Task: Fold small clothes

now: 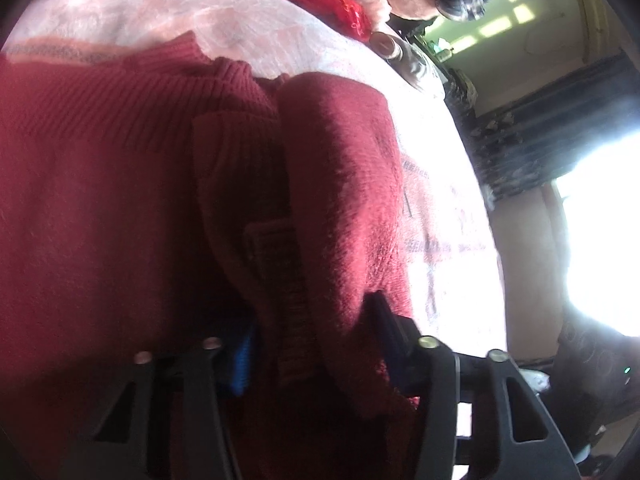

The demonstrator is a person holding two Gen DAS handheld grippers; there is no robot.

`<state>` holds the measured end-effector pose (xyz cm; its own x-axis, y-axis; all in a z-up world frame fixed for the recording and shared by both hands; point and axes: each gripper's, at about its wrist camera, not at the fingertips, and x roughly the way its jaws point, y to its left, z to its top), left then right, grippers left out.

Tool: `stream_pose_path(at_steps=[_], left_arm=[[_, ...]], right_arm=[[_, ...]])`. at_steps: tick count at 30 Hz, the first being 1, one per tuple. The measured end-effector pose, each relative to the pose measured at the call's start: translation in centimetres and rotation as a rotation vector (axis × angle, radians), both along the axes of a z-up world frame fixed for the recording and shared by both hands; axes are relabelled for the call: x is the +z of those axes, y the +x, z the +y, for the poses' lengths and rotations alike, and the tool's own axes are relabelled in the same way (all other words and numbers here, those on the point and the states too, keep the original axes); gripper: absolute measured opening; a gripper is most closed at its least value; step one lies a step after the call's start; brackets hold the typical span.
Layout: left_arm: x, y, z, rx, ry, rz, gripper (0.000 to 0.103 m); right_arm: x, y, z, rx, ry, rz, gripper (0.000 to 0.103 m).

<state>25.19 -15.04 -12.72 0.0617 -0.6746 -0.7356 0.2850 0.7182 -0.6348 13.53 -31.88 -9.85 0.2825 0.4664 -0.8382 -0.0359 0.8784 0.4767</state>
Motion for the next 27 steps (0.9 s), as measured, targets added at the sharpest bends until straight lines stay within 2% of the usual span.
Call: stream_pose_path(at_steps=[2, 5, 9, 14, 21, 27], left_arm=[[-0.2, -0.1, 0.5, 0.026, -0.05, 0.019, 0.036], [0.4, -0.9, 1.3, 0.047, -0.092, -0.008, 0.031], [2.9, -1.7, 2.2, 0.045, -0.111, -0.102, 0.03], [5.3, -1.5, 4.2, 0.062, -0.152, -0.133, 0.029], [10.0, -0.5, 11.0, 0.101, -0.17, -0.241, 0.029], [9.6, 1.2, 17.4, 0.126, -0.133, -0.222, 0.03]], right_arm=[[0.2, -0.1, 0.0, 0.005, -0.003, -0.004, 0.051], [0.6, -0.2, -0.2, -0.004, -0.005, -0.012, 0.051], [1.5, -0.4, -0.7, -0.019, 0.003, -0.032, 0.051], [2.1, -0.2, 0.0, -0.004, 0.015, -0.05, 0.051], [1.5, 1.2, 3.2, 0.047, 0.023, -0.035, 0.051], [0.9, 1.9, 6.0, 0.098, 0.019, -0.026, 0.051]])
